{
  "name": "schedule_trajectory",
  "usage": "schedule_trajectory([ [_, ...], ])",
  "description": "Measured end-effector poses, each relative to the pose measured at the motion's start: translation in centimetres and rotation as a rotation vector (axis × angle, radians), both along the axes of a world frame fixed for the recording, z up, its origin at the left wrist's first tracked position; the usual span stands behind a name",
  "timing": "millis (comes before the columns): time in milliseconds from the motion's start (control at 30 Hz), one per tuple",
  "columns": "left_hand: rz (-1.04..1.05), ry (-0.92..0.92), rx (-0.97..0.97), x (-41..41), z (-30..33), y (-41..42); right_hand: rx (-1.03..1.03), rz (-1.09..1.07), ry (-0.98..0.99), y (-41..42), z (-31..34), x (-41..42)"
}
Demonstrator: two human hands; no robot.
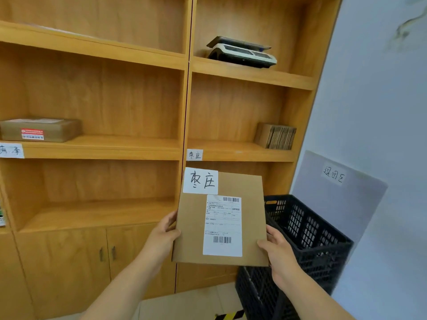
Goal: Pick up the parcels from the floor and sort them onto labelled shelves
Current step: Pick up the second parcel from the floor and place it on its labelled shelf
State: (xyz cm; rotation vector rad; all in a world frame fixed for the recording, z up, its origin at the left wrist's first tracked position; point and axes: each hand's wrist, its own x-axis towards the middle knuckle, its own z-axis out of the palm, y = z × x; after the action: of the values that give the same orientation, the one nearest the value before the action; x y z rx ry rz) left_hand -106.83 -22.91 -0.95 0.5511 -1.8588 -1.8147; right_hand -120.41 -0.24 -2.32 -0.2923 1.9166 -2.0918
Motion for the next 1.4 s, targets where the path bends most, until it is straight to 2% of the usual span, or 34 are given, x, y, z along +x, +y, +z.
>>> schedule_trajectory([
  [467, -0.043, -0.004, 0.006, -17.4, 0.6, -9.3, -0.002, -0.048, 0.03, -9.6, 0.2, -17.2],
  [733, -0.026, -0.03, -0.099, -27.2, 1.5, -13.2, -0.065, 0.027, 0.044, -14.7, 1.1, -29.1],
  [1167, 0.03, 0.039, -0.05, -42.5, 4.8, -18.4, -0.079, 0.155, 0.093, -22.6, 5.2, -46.8],
  [1300, 0.062, 0.032, -0.127, -45.9, 5.7, -20.5, -0.09, 0.168, 0.127, -26.4, 6.0, -50.2],
  [1400, 0.098, -0.018, -0.274, -48.4, 5.5, -22.4, -0.092, 0.173, 0.143, -29.0, 6.6, -51.8],
])
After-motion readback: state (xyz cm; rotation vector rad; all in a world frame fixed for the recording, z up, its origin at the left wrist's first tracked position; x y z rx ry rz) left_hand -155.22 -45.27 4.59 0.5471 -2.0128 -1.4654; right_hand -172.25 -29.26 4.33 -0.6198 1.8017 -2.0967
